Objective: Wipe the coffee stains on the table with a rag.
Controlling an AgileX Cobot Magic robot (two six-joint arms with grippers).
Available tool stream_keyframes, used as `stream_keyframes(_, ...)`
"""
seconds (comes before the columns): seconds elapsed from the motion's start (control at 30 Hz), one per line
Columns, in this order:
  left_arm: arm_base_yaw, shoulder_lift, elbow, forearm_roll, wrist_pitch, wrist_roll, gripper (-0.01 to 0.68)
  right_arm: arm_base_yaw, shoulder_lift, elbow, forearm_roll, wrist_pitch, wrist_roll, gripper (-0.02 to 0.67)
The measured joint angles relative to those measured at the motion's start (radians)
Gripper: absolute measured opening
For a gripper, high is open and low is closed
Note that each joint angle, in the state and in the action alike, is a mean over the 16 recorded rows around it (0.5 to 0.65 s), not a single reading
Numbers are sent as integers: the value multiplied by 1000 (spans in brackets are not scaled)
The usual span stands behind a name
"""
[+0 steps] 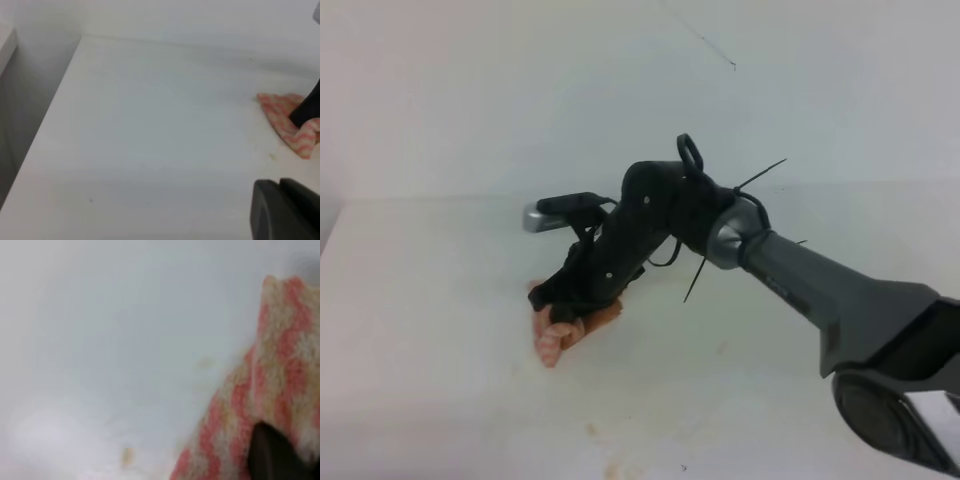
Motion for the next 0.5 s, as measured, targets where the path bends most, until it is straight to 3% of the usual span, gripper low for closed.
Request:
stream_keyframes(0.3,0,0,0,0,0,0,-3,69,41,-101,-65,121,44,31)
stream_keyframes(0.5,0,0,0,0,0,0,-3,47,31,-105,-169,152,94,33)
